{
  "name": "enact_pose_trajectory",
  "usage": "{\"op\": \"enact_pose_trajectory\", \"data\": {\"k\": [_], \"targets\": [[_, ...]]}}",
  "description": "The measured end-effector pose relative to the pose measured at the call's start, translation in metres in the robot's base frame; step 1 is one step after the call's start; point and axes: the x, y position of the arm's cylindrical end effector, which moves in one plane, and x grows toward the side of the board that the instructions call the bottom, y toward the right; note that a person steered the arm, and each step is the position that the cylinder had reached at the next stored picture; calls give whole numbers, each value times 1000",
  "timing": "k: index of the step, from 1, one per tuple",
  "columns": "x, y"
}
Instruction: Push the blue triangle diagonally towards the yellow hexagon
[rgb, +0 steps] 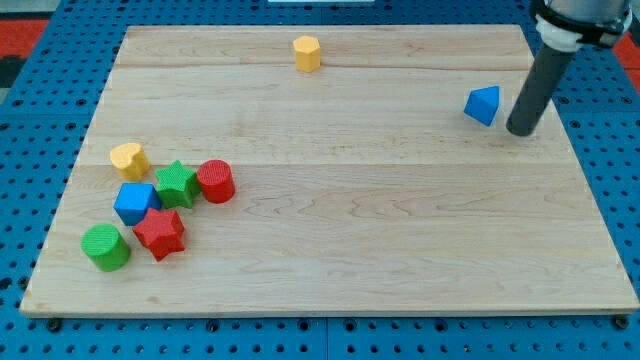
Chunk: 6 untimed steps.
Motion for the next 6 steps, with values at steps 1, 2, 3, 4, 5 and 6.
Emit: {"op": "enact_pose_trajectory", "data": {"k": [1, 2, 3, 4, 5, 6], "targets": [[-29, -87], [-74, -112], [-1, -79], [-9, -24], [-62, -27], [-88, -84]]}}
